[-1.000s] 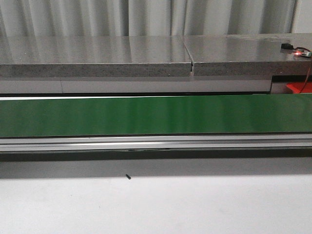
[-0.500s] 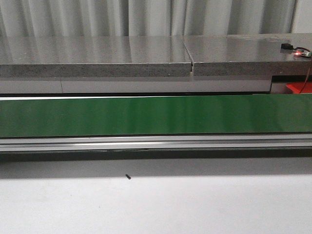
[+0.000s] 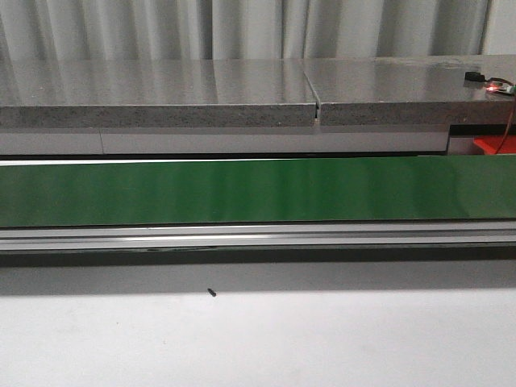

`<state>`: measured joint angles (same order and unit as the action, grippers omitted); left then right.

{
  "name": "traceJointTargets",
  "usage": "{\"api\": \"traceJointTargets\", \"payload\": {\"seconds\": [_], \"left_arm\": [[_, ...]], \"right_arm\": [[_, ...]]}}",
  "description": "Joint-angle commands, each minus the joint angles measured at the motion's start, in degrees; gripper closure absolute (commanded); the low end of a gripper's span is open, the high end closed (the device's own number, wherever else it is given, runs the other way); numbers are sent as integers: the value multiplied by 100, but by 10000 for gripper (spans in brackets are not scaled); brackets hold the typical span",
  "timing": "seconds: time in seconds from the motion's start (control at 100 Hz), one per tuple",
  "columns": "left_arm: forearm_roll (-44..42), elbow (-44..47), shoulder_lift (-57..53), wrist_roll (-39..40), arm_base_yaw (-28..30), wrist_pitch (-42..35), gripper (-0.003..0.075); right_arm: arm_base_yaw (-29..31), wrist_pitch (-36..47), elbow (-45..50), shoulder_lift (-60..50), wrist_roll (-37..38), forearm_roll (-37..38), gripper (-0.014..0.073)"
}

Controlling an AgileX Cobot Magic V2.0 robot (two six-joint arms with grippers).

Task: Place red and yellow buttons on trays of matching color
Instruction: 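Move the left gripper down over a red push button on the table, then grasp the red button, carry it onto the green belt, release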

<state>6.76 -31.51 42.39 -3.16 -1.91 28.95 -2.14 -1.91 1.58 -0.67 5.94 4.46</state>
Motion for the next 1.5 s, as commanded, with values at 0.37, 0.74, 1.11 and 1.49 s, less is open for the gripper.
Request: {"api": "traceJointTargets", "payload": {"seconds": [0.37,0.74,1.11,1.49], "left_arm": [[23,-631,448,817,685,304,106],[23,-1480,1268,817,2879,1869,111],[70,-1886,2578,817,3335,2042,111],[70,-2399,4026,817,3335,1764,112]], "right_arm": [[26,425,-93,-104,5,54,661],[26,425,-93,-104,5,54,661],[26,425,-93,-104,5,54,661],[26,425,-93,-104,5,54,661]]}}
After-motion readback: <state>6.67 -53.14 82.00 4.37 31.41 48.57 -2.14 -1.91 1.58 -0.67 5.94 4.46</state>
